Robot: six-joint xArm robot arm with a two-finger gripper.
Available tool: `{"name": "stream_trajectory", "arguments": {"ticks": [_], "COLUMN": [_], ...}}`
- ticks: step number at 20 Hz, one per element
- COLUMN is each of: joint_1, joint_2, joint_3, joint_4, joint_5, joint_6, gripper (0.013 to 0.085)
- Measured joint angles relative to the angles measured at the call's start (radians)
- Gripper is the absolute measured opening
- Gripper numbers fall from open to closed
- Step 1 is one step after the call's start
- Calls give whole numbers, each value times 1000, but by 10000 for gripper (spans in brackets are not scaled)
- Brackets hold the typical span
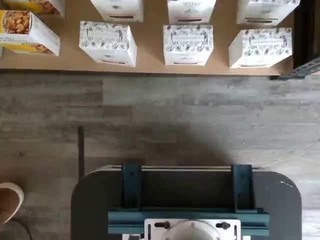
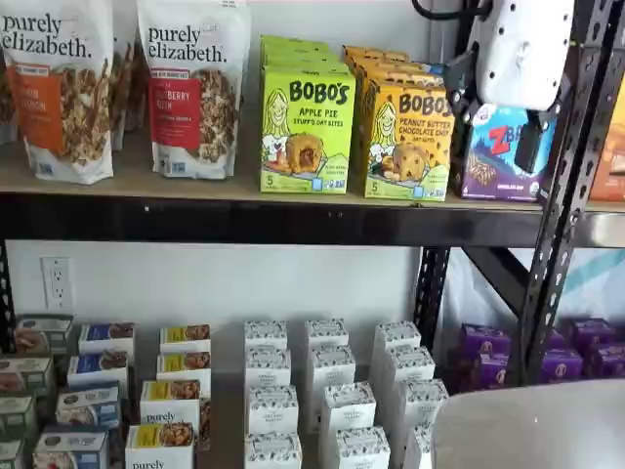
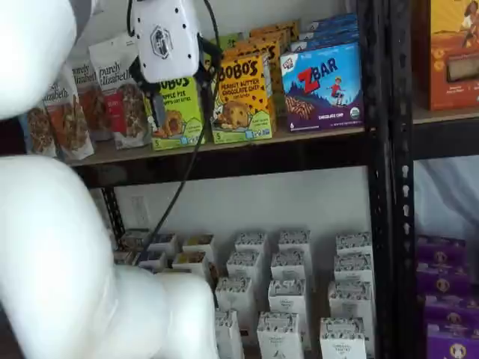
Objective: Pick up the orange box on the top shelf, the fifth box from the left
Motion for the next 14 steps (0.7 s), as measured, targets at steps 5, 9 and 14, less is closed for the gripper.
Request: {"name": "stream_trajectory", "arguments": {"ticks": [5,9,14], "joint_1": [66,68,66], "joint_2": [-18,-15,8], "joint_3": [16,16,11], "joint_4": [-77,-80,-97], "joint_5": [-32,-35,-75], "joint_6": [36,37,32], "gripper": [850,850,850]}}
